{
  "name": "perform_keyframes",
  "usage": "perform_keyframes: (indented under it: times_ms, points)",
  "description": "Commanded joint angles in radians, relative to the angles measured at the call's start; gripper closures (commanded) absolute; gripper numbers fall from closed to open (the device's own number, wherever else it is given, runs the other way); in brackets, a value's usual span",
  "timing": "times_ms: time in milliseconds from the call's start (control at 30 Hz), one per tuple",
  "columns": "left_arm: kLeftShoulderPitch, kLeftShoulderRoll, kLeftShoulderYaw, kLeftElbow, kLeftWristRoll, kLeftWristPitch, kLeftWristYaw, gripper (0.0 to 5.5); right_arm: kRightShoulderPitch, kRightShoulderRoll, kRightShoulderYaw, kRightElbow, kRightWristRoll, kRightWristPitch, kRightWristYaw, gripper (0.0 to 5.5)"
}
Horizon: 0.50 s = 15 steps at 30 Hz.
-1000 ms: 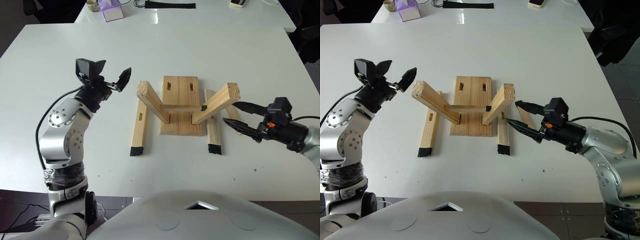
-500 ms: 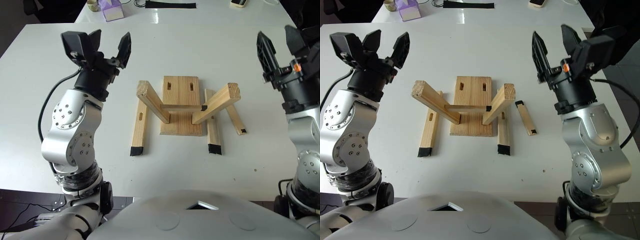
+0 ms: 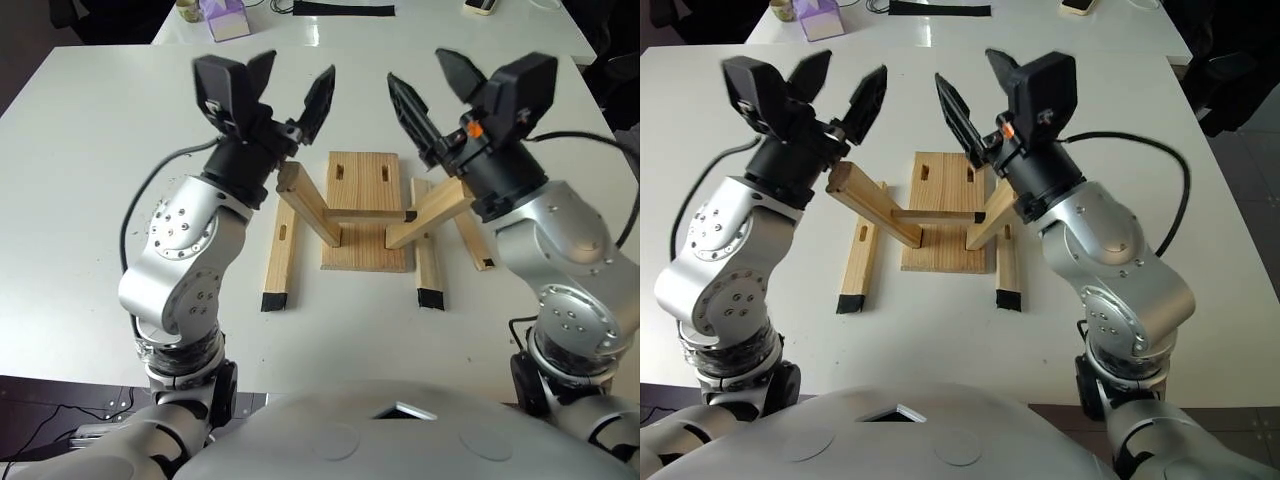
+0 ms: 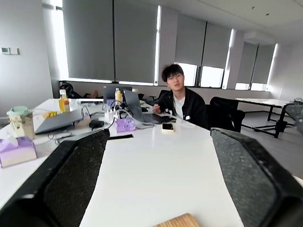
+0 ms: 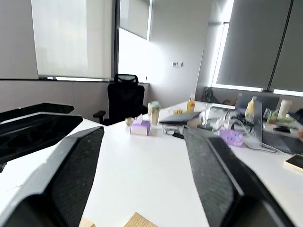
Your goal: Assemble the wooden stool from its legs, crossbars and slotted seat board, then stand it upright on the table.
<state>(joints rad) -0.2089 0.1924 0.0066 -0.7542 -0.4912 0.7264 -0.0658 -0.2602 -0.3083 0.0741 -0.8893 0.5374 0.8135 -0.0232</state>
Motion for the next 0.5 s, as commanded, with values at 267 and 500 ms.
perform_keyframes:
  times_ms: [267,500]
  points:
    - [-0.132,-0.042,0.092,0.056,0.011,-0.027,0.062,1.53,-0.125,0.091,-0.088,0.021,-0.091,-0.158,-0.042,2.40]
    - [0.337,0.104,0.126,-0.026,0.246,-0.103,0.047,0.92,0.267,0.053,-0.275,-0.042,-0.335,-0.185,-0.132,2.24]
